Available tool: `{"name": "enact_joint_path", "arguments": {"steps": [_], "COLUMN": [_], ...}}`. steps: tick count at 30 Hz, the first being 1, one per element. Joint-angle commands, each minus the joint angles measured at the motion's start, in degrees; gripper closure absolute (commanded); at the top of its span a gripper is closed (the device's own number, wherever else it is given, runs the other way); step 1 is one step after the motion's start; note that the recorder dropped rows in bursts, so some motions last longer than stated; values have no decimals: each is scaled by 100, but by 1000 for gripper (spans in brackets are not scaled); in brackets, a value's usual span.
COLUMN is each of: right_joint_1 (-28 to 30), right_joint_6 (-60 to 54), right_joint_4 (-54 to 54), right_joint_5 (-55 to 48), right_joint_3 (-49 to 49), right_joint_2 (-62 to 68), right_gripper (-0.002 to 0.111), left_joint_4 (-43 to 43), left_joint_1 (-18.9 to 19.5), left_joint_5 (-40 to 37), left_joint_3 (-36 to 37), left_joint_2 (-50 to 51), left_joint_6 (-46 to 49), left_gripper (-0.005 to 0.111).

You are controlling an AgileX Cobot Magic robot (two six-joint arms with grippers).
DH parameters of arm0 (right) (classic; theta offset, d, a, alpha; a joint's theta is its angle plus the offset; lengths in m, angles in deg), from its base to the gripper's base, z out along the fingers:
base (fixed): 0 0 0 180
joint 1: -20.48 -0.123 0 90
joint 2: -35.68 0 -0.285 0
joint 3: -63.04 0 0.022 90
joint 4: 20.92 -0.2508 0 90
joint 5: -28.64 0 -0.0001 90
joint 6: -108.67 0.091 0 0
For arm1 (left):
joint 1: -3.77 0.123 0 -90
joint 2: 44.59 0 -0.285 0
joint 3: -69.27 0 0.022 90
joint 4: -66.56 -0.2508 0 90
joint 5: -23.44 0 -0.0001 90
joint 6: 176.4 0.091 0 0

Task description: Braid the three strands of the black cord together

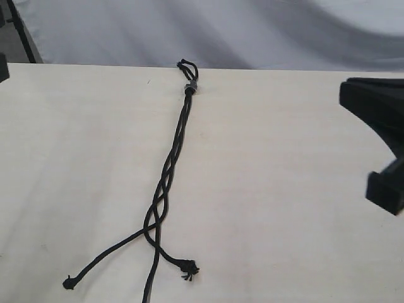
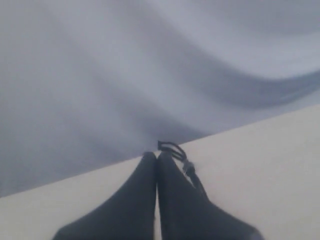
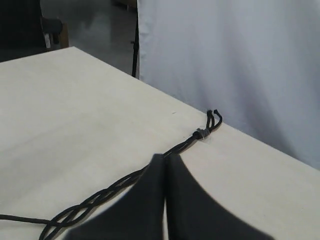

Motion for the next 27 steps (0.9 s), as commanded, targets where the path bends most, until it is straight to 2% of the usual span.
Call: {"name": "enact_joint_path", "arguments": {"steps": [1,10,24,27], "right_joint_1": [42,42,42,42], "right_joint_6": [18,18,18,18], "right_joint_4": [-71,-205,-207,-207], "right_joint_5": [71,120,120,120], "right_joint_3": [394,940,950,950], "right_joint_2": [-704,-1415,-1471,-1471], "right_gripper": [108,108,108,108], "left_joint_4": [28,17,17,17], "left_joint_1": [10,10,10,10], "left_joint_5": [245,207,207,-197], "left_joint_3": [222,233,233,398], "left_joint_2": [-413,-657,-657,-1025], "left_joint_6": [-104,-155,-131,-120], "left_gripper": [107,107,107,107]}}
